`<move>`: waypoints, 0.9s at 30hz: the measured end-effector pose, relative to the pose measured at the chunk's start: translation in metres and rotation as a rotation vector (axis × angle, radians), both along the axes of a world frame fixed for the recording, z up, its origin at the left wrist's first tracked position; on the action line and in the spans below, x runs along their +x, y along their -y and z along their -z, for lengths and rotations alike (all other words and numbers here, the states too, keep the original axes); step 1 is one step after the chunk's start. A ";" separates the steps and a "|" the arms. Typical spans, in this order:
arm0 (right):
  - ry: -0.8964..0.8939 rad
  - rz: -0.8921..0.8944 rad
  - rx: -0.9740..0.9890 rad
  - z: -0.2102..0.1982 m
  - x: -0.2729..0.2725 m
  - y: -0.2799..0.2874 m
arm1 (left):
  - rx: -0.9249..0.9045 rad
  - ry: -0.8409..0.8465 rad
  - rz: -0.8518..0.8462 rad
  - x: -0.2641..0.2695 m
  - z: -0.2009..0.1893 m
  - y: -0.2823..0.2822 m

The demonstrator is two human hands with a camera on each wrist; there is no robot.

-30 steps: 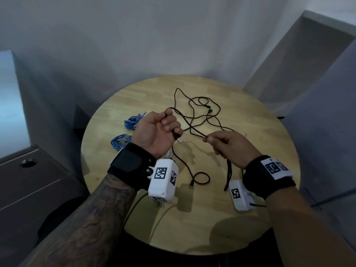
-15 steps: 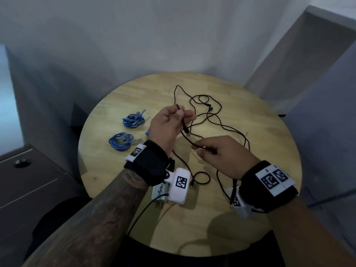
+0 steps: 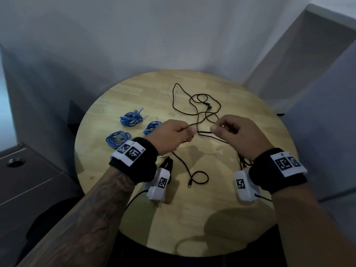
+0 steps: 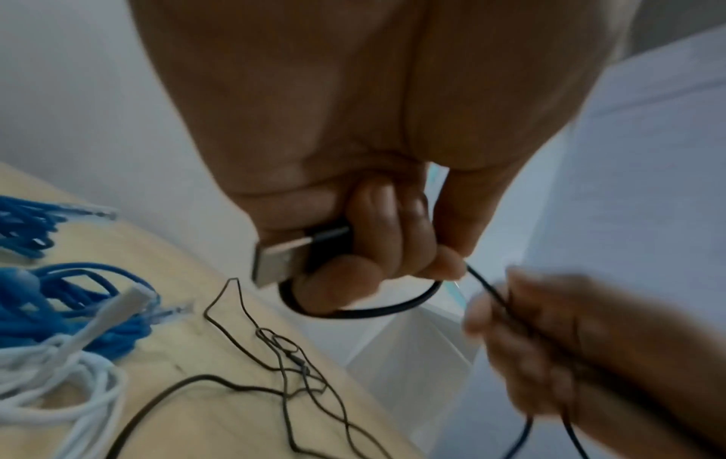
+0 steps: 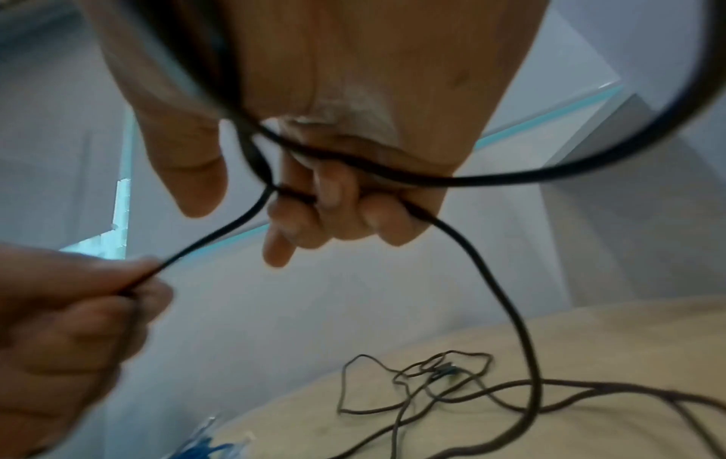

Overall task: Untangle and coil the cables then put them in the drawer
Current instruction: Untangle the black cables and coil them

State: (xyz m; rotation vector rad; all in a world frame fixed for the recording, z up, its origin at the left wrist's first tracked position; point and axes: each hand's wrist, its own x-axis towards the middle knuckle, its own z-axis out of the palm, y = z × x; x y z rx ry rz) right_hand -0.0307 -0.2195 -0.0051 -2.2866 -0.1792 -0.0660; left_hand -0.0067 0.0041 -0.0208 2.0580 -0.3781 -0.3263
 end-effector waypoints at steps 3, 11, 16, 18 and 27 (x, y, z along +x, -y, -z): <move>-0.096 0.018 -0.081 0.005 0.005 0.013 | -0.276 -0.179 -0.118 0.005 -0.006 -0.014; -0.143 0.145 0.114 0.015 0.019 0.024 | -0.923 -0.508 -0.219 0.011 -0.011 -0.026; -0.183 0.304 0.078 0.021 0.023 0.033 | -1.215 -0.449 -0.256 0.009 -0.014 -0.030; -0.198 0.363 -0.064 0.020 0.023 0.040 | -1.322 -0.433 -0.273 0.014 -0.018 -0.042; -0.093 0.229 -0.391 0.026 0.016 0.020 | -1.127 -0.393 -0.295 0.010 -0.017 -0.026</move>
